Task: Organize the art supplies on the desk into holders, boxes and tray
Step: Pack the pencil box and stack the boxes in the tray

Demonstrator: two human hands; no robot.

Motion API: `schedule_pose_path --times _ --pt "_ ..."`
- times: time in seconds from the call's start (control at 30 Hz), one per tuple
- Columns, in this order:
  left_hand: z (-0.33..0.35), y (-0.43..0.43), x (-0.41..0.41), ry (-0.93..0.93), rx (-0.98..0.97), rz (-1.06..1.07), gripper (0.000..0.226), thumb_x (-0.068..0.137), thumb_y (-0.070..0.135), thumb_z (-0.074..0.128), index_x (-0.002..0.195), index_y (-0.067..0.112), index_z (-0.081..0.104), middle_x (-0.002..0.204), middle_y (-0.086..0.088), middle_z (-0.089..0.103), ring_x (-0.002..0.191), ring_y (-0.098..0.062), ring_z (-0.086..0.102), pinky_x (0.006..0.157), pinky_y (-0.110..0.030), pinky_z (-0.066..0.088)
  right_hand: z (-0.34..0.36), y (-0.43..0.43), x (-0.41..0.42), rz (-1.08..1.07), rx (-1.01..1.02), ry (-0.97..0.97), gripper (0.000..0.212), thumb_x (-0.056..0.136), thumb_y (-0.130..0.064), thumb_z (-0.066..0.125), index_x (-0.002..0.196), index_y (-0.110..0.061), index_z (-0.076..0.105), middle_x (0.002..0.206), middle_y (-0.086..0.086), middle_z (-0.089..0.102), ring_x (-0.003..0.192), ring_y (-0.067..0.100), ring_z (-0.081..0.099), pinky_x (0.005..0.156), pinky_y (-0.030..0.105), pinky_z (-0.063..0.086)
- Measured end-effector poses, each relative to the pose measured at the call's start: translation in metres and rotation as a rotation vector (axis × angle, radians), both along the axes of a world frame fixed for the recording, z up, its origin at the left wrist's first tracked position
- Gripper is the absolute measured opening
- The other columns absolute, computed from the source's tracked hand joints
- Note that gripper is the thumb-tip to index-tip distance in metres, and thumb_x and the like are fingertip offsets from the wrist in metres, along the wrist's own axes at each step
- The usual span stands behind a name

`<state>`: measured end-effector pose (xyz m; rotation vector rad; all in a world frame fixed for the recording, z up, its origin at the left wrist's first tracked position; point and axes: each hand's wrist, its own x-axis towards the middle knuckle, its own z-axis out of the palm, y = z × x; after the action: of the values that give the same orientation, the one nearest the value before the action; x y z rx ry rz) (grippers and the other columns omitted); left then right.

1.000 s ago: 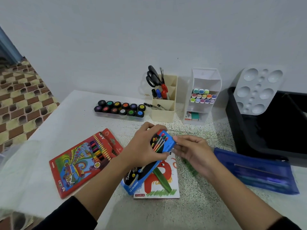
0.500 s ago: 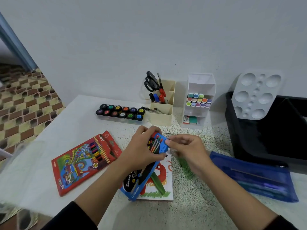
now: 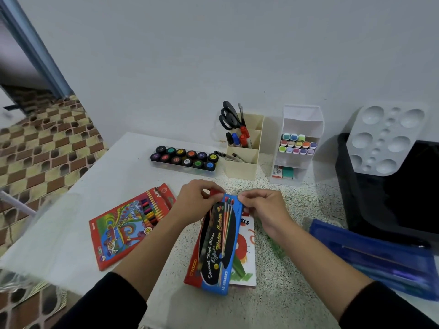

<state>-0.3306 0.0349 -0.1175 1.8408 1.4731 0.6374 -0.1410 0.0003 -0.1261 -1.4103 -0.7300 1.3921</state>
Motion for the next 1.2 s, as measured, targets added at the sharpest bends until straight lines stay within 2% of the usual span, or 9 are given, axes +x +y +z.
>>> schedule_pose_path --times 0.07,0.17,0.27,0.33,0.47,0.67,0.83,1.0,1.2 --pt "-0.002 0.002 -0.001 -0.070 -0.060 0.051 0.005 0.090 0.029 0.074 0.090 0.029 0.078 0.085 0.016 0.074 0.084 -0.009 0.069 0.070 -0.026 0.056 -0.001 0.002 -0.004 0.014 -0.004 -0.071 0.012 0.088 0.002 0.070 0.077 -0.002 0.071 0.074 0.011 0.073 0.056 0.012 0.065 0.049 0.023 0.050" --pt "-0.003 0.006 -0.004 -0.195 -0.171 0.093 0.002 0.087 0.025 0.077 0.088 0.025 0.080 0.087 0.008 0.076 0.086 -0.014 0.072 0.074 -0.032 0.060 -0.004 0.004 -0.005 0.019 0.026 -0.180 0.012 0.088 -0.003 0.073 0.076 -0.005 0.072 0.077 0.012 0.074 0.063 0.016 0.067 0.054 0.027 0.052" --pt "-0.005 0.007 -0.005 -0.298 -0.238 0.133 0.007 0.087 0.028 0.077 0.090 0.022 0.079 0.090 0.006 0.076 0.092 -0.015 0.072 0.084 -0.037 0.060 -0.004 0.006 0.001 0.033 0.032 -0.164 0.005 0.083 -0.006 0.078 0.083 -0.002 0.075 0.081 0.013 0.076 0.064 0.014 0.067 0.055 0.024 0.052" --pt "-0.007 0.008 -0.006 -0.247 -0.191 0.094 0.009 0.088 0.034 0.075 0.090 0.026 0.076 0.092 0.008 0.075 0.094 -0.012 0.070 0.084 -0.037 0.059 -0.004 0.005 0.004 0.052 0.030 -0.102 0.010 0.082 -0.004 0.079 0.089 0.001 0.074 0.084 0.014 0.076 0.065 0.014 0.069 0.056 0.022 0.052" --pt "-0.004 0.002 0.007 0.010 -0.004 -0.080 0.019 0.087 0.045 0.073 0.100 0.031 0.073 0.103 0.012 0.066 0.098 -0.001 0.061 0.080 -0.023 0.047 -0.005 0.005 0.009 0.068 0.029 0.001 0.011 0.079 0.004 0.078 0.088 0.007 0.072 0.084 0.017 0.075 0.071 0.022 0.073 0.061 0.022 0.057" --pt "-0.012 -0.027 0.033 0.102 0.043 -0.175 0.067 0.064 0.064 0.083 0.115 0.037 0.050 0.112 0.013 0.043 0.098 0.000 0.053 0.083 -0.017 0.048 -0.002 0.006 0.033 0.180 -0.014 -0.012 0.013 0.083 0.000 0.075 0.092 0.007 0.070 0.091 0.020 0.074 0.077 0.025 0.073 0.069 0.032 0.060" --pt "-0.024 -0.035 0.037 0.039 0.119 -0.266 0.063 0.067 0.042 0.086 0.112 0.036 0.042 0.115 0.012 0.041 0.101 0.001 0.050 0.082 -0.013 0.042 0.006 0.008 0.048 0.373 -0.073 -0.040 0.007 0.087 0.003 0.070 0.094 0.004 0.070 0.088 0.017 0.074 0.074 0.025 0.071 0.068 0.032 0.061" --pt "-0.017 -0.033 0.031 -0.038 0.143 -0.400 0.061 0.066 0.036 0.089 0.111 0.033 0.049 0.125 0.009 0.039 0.116 -0.005 0.049 0.094 -0.015 0.044 0.011 0.011 0.063 0.538 -0.151 -0.008 0.018 0.078 0.001 0.076 0.096 0.002 0.073 0.100 0.021 0.073 0.088 0.029 0.072 0.073 0.032 0.061" --pt "-0.010 -0.034 0.033 -0.068 0.125 -0.470 0.061 0.066 0.031 0.091 0.113 0.031 0.052 0.129 0.008 0.038 0.120 -0.008 0.049 0.091 -0.007 0.041 0.006 0.011 0.069 0.621 -0.170 0.029 0.029 0.078 -0.001 0.077 0.106 0.004 0.069 0.105 0.019 0.072 0.091 0.029 0.069 0.076 0.033 0.061"
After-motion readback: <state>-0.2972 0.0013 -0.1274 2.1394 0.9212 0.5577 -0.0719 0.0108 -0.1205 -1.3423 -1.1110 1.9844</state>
